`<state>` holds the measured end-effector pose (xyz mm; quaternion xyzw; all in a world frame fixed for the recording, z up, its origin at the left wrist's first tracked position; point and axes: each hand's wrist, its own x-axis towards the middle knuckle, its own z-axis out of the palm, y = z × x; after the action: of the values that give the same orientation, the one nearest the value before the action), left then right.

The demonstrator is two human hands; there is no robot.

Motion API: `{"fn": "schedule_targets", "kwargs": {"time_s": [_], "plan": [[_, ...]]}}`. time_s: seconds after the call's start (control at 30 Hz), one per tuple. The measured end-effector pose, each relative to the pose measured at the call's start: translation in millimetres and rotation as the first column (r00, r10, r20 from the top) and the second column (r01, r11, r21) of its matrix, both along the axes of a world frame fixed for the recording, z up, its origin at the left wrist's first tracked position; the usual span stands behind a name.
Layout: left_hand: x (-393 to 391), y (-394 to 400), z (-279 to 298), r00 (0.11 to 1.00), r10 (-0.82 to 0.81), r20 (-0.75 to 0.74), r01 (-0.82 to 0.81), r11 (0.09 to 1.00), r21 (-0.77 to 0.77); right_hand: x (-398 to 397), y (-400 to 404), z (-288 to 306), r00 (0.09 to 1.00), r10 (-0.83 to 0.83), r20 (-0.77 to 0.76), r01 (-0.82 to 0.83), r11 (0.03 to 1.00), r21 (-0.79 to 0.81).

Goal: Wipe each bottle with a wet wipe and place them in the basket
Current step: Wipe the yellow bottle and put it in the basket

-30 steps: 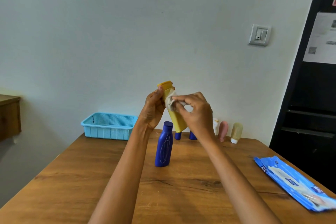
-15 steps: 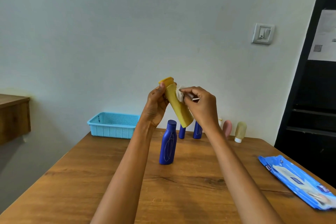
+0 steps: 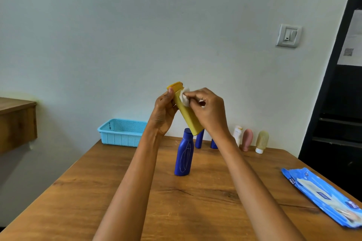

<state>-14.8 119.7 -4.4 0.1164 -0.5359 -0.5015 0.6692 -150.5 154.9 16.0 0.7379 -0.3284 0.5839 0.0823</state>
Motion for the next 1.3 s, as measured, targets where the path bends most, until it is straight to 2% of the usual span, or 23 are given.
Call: {"fn": "schedule_targets", "kwargs": {"time_s": [0.17, 0.33, 0.6, 0.83, 0.97, 1.03, 1.17, 1.3], "plan": [[5.6, 1.6, 4.9, 0.998, -0.01, -0.056, 0.01, 1.0, -0.001, 1.7, 5.2, -5.4, 0.993, 0.05, -0.111, -0.053, 0.998, -0.024], [2.6, -1.5, 1.3, 0.996, -0.034, -0.083, 0.034, 0.999, 0.0, -14.2, -0.1, -16.8, 0.999, -0.032, 0.011, 0.031, 0.998, 0.049], [2.1, -2.4, 1.0, 0.994, -0.038, -0.099, 0.037, 0.999, -0.013, -9.6, 7.9, -18.2, 0.998, 0.002, -0.063, 0.001, 0.999, 0.044], [-2.9, -2.9, -0.2, 0.995, -0.046, -0.087, 0.046, 0.999, -0.002, -13.7, 2.8, -16.5, 0.996, -0.017, 0.086, 0.003, 0.987, 0.161], [1.0, -5.2, 0.2, 0.992, -0.043, -0.122, 0.043, 0.999, -0.007, -11.2, 9.4, -19.6, 0.998, 0.004, -0.068, 0.003, 0.995, 0.097], [5.1, -7.2, -0.3, 0.989, -0.042, -0.14, 0.041, 0.999, -0.015, -15.3, 10.2, -22.8, 0.993, 0.026, -0.113, -0.012, 0.993, 0.12], [5.1, -7.5, -0.4, 0.993, -0.04, -0.114, 0.037, 0.999, -0.026, -23.3, 1.1, -18.9, 1.0, -0.02, -0.008, 0.021, 0.991, 0.129], [1.0, -3.7, 2.6, 0.996, -0.039, -0.082, 0.037, 0.999, -0.027, -10.1, 7.3, -15.1, 0.999, 0.016, -0.039, -0.015, 0.999, 0.037]]}}
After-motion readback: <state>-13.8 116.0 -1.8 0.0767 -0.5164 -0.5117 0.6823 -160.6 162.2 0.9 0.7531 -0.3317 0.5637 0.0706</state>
